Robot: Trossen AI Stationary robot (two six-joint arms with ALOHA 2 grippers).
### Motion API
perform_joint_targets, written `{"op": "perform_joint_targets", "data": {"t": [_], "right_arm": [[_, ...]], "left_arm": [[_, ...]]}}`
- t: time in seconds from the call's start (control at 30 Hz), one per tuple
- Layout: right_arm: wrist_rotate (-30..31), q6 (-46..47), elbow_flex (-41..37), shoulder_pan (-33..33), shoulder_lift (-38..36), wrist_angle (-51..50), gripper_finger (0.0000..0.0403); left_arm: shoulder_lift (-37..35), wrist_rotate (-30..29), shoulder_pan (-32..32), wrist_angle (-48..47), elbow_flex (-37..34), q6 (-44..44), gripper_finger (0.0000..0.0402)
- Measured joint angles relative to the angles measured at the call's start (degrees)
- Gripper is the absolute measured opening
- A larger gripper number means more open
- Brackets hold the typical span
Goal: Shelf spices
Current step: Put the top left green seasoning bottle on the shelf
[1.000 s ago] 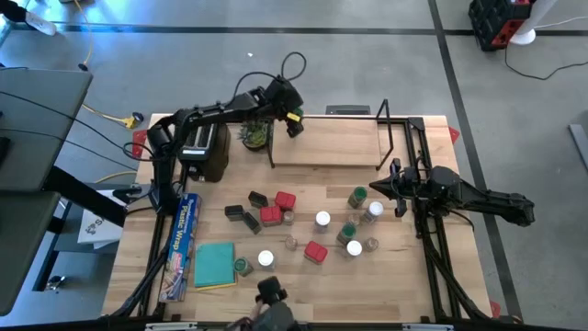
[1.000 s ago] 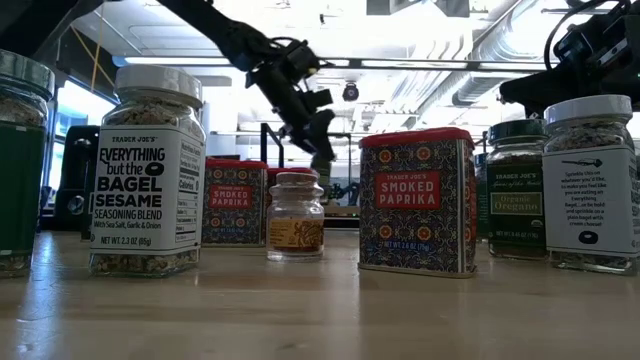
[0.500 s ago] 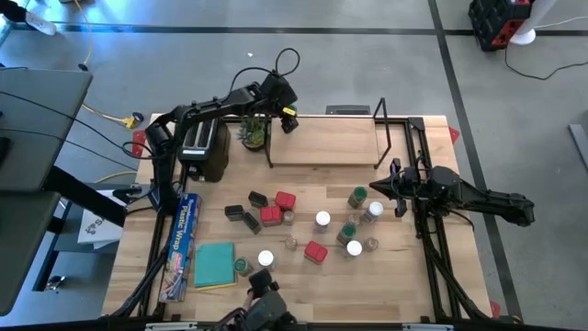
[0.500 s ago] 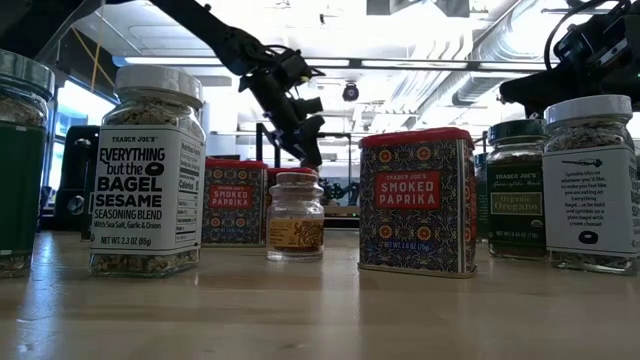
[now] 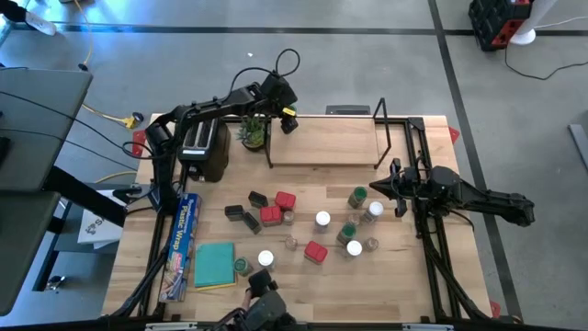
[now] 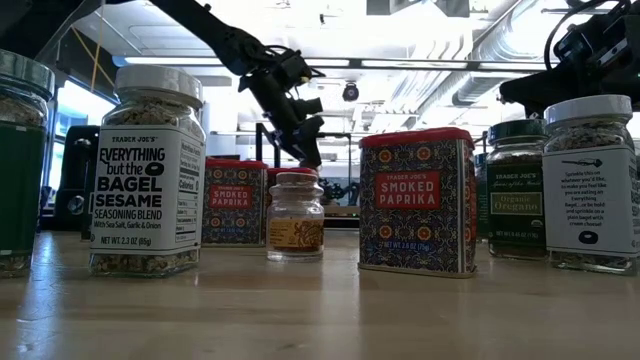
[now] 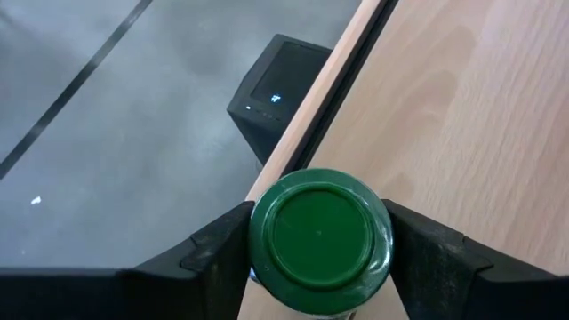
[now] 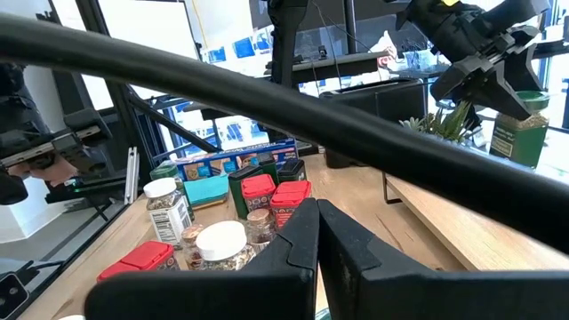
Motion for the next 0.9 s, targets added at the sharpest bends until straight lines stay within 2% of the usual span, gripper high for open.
{"op": "perform_joint_targets", "data": {"t": [0.27,0.77,0.9], "right_arm": [[0.0,0.0,0.0,0.01,0.0,0.0,0.0],[0.0,0.0,0.0,-0.01,-0.02,-0.02,0.0],[0.0,0.0,0.0,-0.01,-0.02,0.0,0.0]], "left_arm": [[0.0,-0.26,0.0,-1.26,-0.04,0.43,0.0265],[-0.05,-1.33,-1.01,-9.43,8.81,4.15,0.0266],[-0.05,-5.18,-1.32,-11.58,10.05,3.13,0.0248]]}}
